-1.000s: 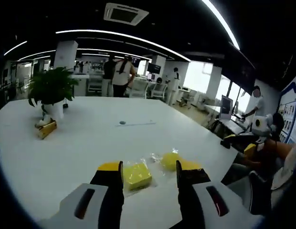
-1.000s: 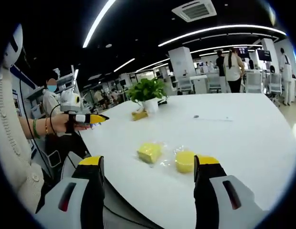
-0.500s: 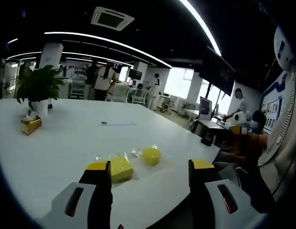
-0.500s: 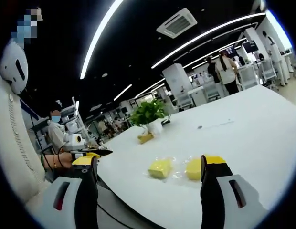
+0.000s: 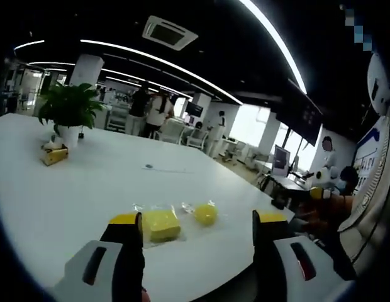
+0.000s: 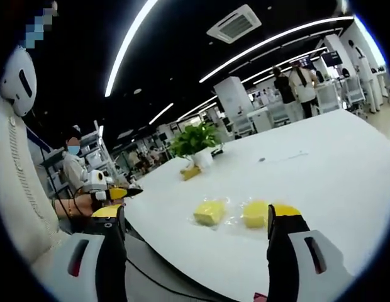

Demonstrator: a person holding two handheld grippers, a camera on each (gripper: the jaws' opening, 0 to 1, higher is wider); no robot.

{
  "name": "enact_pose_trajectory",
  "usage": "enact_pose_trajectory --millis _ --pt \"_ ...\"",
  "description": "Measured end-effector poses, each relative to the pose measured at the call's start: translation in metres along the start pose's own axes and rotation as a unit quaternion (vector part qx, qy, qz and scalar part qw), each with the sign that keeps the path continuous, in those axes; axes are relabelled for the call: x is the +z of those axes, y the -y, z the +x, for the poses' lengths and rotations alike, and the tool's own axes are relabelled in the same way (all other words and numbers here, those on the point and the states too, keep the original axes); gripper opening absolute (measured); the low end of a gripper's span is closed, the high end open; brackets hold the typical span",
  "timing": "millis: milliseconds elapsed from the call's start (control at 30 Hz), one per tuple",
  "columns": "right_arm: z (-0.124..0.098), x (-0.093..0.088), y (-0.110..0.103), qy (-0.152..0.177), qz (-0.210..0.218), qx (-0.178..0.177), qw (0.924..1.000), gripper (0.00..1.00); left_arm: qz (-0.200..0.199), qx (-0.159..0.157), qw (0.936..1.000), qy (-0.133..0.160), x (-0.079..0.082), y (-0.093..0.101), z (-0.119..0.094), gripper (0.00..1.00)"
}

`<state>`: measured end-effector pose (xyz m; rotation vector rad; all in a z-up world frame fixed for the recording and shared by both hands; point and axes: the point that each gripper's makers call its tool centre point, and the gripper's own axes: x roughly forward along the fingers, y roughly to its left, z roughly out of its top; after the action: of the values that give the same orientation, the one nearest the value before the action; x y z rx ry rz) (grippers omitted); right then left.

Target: Compare the silicone blocks by pressing each to a similar depth, holding the contact briefly, and releasing to observe deformation and rebound differences across the visible hardness samples.

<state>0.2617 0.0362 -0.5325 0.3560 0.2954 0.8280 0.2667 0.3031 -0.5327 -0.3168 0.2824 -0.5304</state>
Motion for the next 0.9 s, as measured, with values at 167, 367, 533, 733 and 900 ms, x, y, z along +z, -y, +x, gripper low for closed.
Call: enact_pose_trajectory --millis 167,367,533,733,900 --pt "-0.001 -0.001 0.002 -0.002 -0.003 0.001 1.0 0.87 0.003 0.002 1.0 0.003 0.004 0.001 0.002 0.73" --pt "-0.002 0.002 0.005 -0.001 -0.008 -0.004 1.0 0.83 0.01 0.002 0.9999 0.007 0.01 0.004 0.004 0.77" --pt "-0.003 0.003 0.004 -0.002 -0.02 -0.003 0.9998 0.8 0.008 0.011 0.9998 0.011 0.012 0.0 0.003 0.75" --pt "-0.003 0.0 0.002 -0.004 -0.018 -0.007 0.9998 0.8 0.001 0.02 0.9997 0.014 0.012 -0.005 0.002 0.75" --pt "-0.004 -0.001 0.002 -0.002 -0.016 -0.011 0.9998 0.8 -0.002 0.024 0.9996 0.013 0.01 -0.008 0.0 0.76"
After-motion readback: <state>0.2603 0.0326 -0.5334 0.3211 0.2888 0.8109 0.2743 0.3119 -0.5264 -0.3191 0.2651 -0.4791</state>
